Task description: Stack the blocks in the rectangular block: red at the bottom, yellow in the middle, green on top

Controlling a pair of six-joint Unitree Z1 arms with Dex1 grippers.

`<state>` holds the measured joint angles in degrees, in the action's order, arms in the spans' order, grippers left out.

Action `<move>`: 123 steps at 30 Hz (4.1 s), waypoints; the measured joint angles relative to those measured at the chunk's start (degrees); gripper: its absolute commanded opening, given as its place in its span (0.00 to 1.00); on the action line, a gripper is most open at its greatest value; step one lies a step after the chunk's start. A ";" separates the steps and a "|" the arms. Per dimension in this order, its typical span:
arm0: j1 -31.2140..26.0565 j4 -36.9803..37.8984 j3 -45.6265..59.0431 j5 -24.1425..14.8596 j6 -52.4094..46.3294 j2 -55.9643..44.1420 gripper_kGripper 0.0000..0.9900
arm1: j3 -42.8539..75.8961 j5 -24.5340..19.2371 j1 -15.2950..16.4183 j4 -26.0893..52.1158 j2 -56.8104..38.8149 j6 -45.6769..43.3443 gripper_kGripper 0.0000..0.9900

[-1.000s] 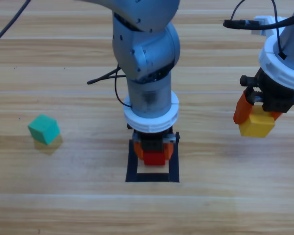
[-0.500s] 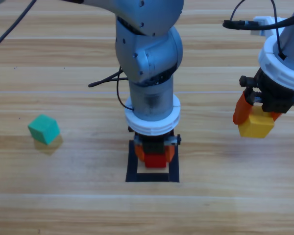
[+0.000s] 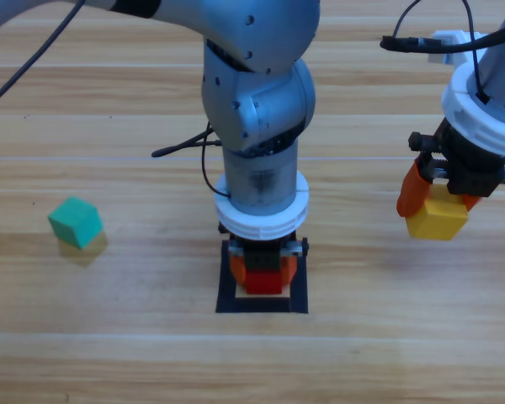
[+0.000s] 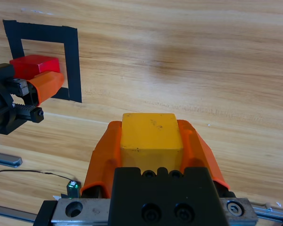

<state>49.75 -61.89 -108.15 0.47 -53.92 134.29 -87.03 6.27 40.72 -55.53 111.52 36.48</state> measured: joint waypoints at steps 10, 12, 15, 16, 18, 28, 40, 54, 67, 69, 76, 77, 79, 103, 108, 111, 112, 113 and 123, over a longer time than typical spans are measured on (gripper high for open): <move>0.68 0.04 -0.06 -0.14 -0.69 0.10 1.00 | 0.00 0.09 0.00 0.00 0.07 0.00 0.08; 0.69 0.04 -0.06 -0.20 -0.84 0.09 1.00 | 0.00 0.09 0.00 0.00 0.18 0.00 0.08; 0.69 0.04 -0.06 -0.62 -1.09 0.01 1.00 | -0.08 -0.05 0.12 0.00 0.23 0.01 0.08; 0.69 0.04 -0.06 -0.74 -1.13 -0.08 1.00 | -0.22 -0.20 0.25 0.00 0.23 0.05 0.08; 0.70 0.04 -0.25 -1.12 -1.13 -0.61 1.00 | -0.64 -1.19 0.66 0.00 0.23 0.25 0.08; 0.30 -13.81 -17.05 -3.99 -0.19 -11.60 1.00 | -9.81 -4.57 4.53 -7.00 0.22 3.81 0.08; -11.51 -16.28 -3.00 -8.01 12.20 -21.65 1.00 | -44.19 -3.21 11.09 -25.26 19.38 5.53 0.09; -21.09 -15.82 -3.55 -11.64 34.81 -13.97 1.00 | -57.23 -3.56 13.60 -29.84 33.14 11.24 0.09; -29.55 -7.75 3.17 0.31 63.31 -10.45 1.00 | -57.93 -5.88 16.89 -29.84 33.34 15.63 0.09; -31.70 -7.42 5.83 0.56 63.77 -11.35 1.00 | -58.11 -6.30 16.89 -29.84 33.70 15.63 0.09; -38.04 3.17 19.65 4.30 65.69 -20.08 1.00 | -58.32 -7.54 16.89 -29.84 35.79 15.63 0.09; -38.37 3.17 19.66 4.73 65.34 -20.78 1.00 | -58.41 -7.63 16.89 -29.84 35.79 15.63 0.09; -38.59 3.17 19.87 5.60 64.74 -21.44 1.00 | -58.66 -7.64 16.89 -29.84 35.79 15.63 0.09; -36.41 4.10 22.90 3.52 63.60 -21.47 0.97 | -59.97 -7.67 16.93 -29.84 37.82 15.61 0.09; -34.42 5.65 23.98 3.07 63.58 -21.46 0.97 | -60.31 -7.70 16.93 -29.87 38.23 15.54 0.09; -33.54 6.04 24.48 2.67 63.25 -21.46 0.97 | -60.31 -7.71 16.93 -29.87 38.23 15.54 0.13; -33.26 6.31 24.68 2.67 62.98 -21.46 0.97 | -60.31 -7.71 16.93 -29.87 38.23 15.54 0.32; -33.06 6.53 24.91 2.67 62.80 -21.45 0.97 | -60.31 -7.71 16.93 -29.87 38.23 15.54 0.59; -32.47 9.20 26.05 0.76 61.46 -19.21 0.98 | -60.35 -8.97 16.93 -29.87 38.20 14.91 1.00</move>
<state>17.29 -52.69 -82.10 1.23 7.55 115.08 -147.39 -2.71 57.66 -85.40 149.71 51.38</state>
